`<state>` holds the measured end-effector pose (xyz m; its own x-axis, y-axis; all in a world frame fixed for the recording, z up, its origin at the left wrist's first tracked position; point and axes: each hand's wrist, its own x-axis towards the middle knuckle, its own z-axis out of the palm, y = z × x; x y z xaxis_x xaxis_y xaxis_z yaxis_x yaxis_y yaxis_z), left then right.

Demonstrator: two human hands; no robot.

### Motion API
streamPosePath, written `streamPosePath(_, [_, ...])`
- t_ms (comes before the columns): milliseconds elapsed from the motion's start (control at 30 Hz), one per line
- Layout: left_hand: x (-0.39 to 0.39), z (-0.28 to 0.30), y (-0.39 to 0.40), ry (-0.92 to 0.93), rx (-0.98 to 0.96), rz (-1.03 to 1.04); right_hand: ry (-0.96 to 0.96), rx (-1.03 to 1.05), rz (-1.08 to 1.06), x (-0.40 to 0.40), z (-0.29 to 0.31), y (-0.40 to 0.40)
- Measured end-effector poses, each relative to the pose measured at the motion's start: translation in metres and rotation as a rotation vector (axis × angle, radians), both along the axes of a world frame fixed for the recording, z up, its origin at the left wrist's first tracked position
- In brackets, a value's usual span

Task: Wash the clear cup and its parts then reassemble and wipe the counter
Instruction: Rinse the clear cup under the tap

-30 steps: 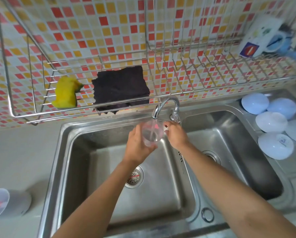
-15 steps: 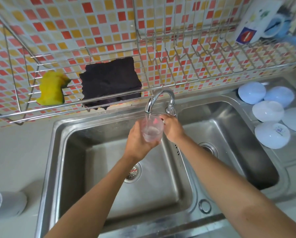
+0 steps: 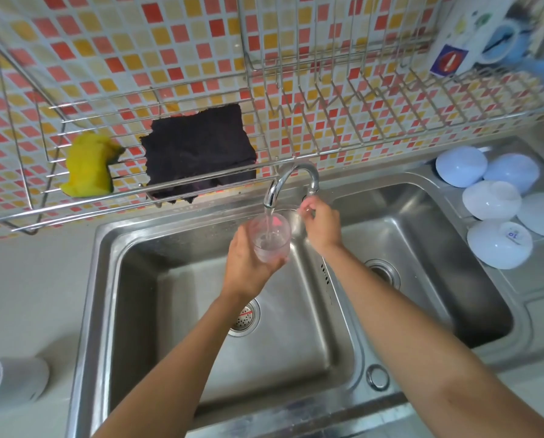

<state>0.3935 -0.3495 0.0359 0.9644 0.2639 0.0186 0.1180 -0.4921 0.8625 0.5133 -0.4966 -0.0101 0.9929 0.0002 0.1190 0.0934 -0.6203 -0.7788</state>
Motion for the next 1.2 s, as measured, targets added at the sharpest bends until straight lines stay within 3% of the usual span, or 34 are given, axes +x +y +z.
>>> streamPosePath(100, [-0.001,-0.001,0.003,-0.014,0.007,-0.003,0.016,0.203,-0.116,0.001,0.011,-0.013])
streamPosePath(400, [-0.005,-0.006,0.01,-0.018,0.038,0.008,0.039,0.081,-0.04,0.001,0.017,-0.025])
streamPosePath(500, [-0.009,-0.008,0.013,-0.014,0.049,0.011,0.123,0.005,-0.001,-0.015,0.014,-0.031])
streamPosePath(667, [-0.015,-0.012,0.018,0.027,0.119,-0.011,0.059,-0.098,0.022,-0.056,-0.025,-0.041])
streamPosePath(867, [-0.02,-0.027,0.027,0.142,0.299,-0.06,0.081,-0.511,0.189,-0.087,-0.058,-0.041])
streamPosePath(1200, [-0.026,-0.044,0.049,0.403,0.558,-0.188,-0.021,-0.659,0.202,-0.094,-0.067,-0.042])
